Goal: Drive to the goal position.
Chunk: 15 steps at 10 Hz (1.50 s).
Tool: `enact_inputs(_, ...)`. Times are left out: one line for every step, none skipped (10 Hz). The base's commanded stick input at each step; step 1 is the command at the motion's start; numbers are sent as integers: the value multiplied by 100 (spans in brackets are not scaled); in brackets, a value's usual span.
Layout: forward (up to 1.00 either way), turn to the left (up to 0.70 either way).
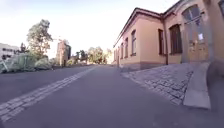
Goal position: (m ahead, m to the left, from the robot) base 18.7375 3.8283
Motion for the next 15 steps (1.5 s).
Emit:
enact_inputs(50,0)
enact_inputs(50,0)
enact_inputs(50,0)
enact_inputs(50,0)
enact_inputs(50,0)
enact_inputs(50,0)
enact_inputs(50,0)
enact_inputs(50,0)
enact_inputs(50,0)
enact_inputs(50,0)
enact_inputs(50,0)
enact_inputs(50,0)
enact_inputs(50,0)
enact_inputs(50,0)
enact_inputs(50,0)
